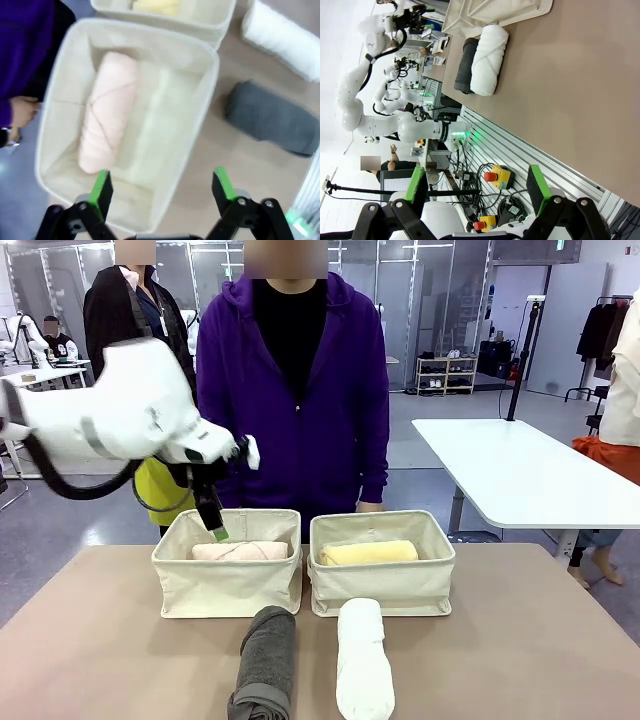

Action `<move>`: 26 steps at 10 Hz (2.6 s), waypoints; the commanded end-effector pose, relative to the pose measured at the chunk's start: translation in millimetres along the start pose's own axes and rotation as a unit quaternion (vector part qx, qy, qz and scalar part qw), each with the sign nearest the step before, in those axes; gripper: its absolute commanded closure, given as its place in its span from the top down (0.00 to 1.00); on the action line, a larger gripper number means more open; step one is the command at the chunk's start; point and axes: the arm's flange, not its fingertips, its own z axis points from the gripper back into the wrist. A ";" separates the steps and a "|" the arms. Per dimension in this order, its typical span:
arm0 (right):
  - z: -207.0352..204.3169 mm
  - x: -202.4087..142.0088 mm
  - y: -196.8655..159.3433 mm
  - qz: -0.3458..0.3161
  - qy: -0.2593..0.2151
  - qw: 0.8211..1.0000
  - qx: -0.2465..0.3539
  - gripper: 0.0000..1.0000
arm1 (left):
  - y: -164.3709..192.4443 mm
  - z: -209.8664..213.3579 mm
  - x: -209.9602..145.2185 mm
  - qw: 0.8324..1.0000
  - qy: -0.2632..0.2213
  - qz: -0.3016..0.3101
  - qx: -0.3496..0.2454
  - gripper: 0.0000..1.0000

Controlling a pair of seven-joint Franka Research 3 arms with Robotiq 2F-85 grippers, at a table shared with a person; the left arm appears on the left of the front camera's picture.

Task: Divide the towels into two baskets.
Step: Pick up one hotel-folded towel from the bottom of the table and place it in the Fabric basket indicated by the person.

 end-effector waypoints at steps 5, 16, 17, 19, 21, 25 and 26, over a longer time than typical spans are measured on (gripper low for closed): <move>-0.2 1.0 2.8 0.009 -0.004 1.000 0.002 1.00 | -58.1 122.7 -210.8 0.923 -0.265 0.225 -0.168 1.00; -0.2 1.0 2.8 0.009 -0.004 1.000 0.002 1.00 | -98.5 100.7 -463.4 0.813 -0.365 0.406 -0.202 1.00; -0.2 1.0 2.8 0.009 -0.004 1.000 0.002 1.00 | -98.5 100.7 -463.4 0.813 -0.365 0.406 -0.202 1.00; -0.2 1.0 2.8 0.009 -0.004 1.000 0.002 1.00 | -98.5 100.7 -463.4 0.813 -0.365 0.406 -0.202 1.00; -0.2 1.0 2.8 0.009 -0.004 1.000 0.002 1.00 | -98.5 100.7 -463.4 0.813 -0.365 0.406 -0.202 1.00; -0.2 1.0 2.8 0.009 -0.004 1.000 0.002 1.00 | -98.5 100.7 -463.4 0.813 -0.365 0.406 -0.202 1.00; -0.2 1.0 2.8 0.009 -0.004 1.000 0.002 1.00 | -98.5 100.7 -463.4 0.813 -0.365 0.406 -0.202 1.00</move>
